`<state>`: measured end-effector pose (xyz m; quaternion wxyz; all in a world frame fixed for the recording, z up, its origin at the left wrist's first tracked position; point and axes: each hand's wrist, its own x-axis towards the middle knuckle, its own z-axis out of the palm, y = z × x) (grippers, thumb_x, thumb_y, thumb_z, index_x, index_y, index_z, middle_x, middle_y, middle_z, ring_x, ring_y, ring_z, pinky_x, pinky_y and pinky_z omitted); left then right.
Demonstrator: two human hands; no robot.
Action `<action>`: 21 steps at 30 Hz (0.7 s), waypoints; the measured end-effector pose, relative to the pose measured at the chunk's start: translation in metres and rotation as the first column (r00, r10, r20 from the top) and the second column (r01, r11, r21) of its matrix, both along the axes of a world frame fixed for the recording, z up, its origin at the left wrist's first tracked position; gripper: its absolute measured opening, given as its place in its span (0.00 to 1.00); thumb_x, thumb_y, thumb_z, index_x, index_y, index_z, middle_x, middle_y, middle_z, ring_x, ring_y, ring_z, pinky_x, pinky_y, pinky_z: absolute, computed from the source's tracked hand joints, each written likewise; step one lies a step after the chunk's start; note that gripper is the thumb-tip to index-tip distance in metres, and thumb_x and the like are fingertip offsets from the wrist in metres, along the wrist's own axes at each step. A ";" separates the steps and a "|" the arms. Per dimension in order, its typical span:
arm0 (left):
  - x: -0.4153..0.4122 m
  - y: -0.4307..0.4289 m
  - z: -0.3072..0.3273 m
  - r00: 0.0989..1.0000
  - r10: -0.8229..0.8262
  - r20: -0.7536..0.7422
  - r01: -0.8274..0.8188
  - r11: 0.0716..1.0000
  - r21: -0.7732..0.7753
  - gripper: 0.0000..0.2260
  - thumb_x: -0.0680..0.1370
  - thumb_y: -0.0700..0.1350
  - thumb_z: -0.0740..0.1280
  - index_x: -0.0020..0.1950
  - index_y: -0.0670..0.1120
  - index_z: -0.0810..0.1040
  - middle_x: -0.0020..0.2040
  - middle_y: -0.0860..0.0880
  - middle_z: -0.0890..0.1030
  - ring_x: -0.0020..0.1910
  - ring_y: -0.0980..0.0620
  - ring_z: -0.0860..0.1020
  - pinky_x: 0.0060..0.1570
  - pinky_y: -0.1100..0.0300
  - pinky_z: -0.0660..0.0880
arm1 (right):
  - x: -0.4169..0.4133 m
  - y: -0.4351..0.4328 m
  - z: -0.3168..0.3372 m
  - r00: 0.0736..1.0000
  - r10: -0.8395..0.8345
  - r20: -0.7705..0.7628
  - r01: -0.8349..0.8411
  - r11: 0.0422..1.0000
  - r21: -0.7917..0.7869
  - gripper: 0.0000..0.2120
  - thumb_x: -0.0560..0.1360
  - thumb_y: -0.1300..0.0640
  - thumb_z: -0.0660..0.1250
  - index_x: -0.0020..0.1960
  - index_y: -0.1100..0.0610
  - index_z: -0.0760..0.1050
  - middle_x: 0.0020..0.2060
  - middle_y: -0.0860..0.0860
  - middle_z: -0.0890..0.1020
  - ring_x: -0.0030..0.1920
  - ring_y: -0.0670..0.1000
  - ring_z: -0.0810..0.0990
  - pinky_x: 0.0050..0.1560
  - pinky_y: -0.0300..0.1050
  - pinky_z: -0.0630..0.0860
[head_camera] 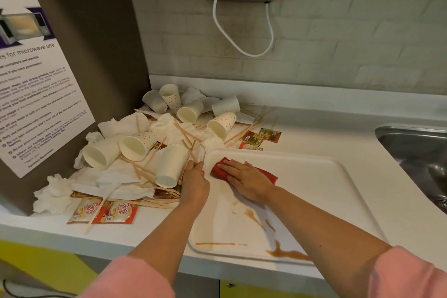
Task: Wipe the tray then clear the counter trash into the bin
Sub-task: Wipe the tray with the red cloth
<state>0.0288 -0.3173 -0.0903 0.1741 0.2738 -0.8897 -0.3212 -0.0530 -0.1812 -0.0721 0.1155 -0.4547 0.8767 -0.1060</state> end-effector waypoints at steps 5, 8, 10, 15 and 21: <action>0.001 0.001 0.002 1.000 0.002 -0.021 -0.001 0.999 0.054 0.16 0.80 0.33 0.54 0.66 0.37 0.71 0.62 0.43 0.70 0.61 0.45 0.71 0.53 0.67 0.60 | -0.005 0.035 0.000 0.999 -0.052 0.015 0.052 0.999 -0.007 0.22 0.83 0.52 0.47 0.76 0.46 0.51 0.76 0.44 0.54 0.76 0.45 0.50 0.75 0.45 0.43; 0.002 0.001 0.000 0.999 0.006 -0.042 -0.002 0.995 0.101 0.15 0.79 0.32 0.55 0.65 0.37 0.72 0.61 0.43 0.70 0.60 0.45 0.72 0.53 0.66 0.62 | -0.010 0.061 -0.004 0.995 -0.097 -0.008 0.097 0.995 0.014 0.22 0.83 0.52 0.46 0.77 0.46 0.50 0.76 0.44 0.54 0.76 0.44 0.50 0.75 0.45 0.43; 0.001 0.001 -0.001 0.998 0.013 -0.064 -0.004 0.990 0.144 0.16 0.79 0.32 0.55 0.65 0.37 0.72 0.61 0.43 0.71 0.61 0.45 0.72 0.55 0.63 0.65 | -0.013 0.079 -0.007 0.991 -0.130 -0.027 0.131 0.991 0.036 0.22 0.83 0.52 0.46 0.77 0.46 0.49 0.76 0.44 0.53 0.76 0.44 0.50 0.75 0.44 0.43; 0.002 0.001 0.001 0.993 0.063 -0.098 -0.043 0.981 0.189 0.16 0.80 0.33 0.56 0.67 0.38 0.72 0.63 0.43 0.73 0.62 0.44 0.72 0.64 0.57 0.67 | -0.011 0.110 -0.010 0.966 -0.258 -0.032 0.259 0.965 0.032 0.22 0.83 0.52 0.45 0.77 0.47 0.49 0.77 0.45 0.53 0.77 0.45 0.51 0.76 0.46 0.45; 0.002 0.001 0.001 0.993 0.057 -0.103 -0.037 0.982 0.187 0.16 0.80 0.34 0.56 0.67 0.38 0.72 0.64 0.42 0.73 0.63 0.44 0.71 0.66 0.56 0.67 | 0.008 0.088 -0.013 0.923 -0.377 -0.076 0.379 0.925 0.007 0.23 0.83 0.51 0.43 0.77 0.49 0.49 0.77 0.48 0.51 0.77 0.48 0.49 0.75 0.50 0.47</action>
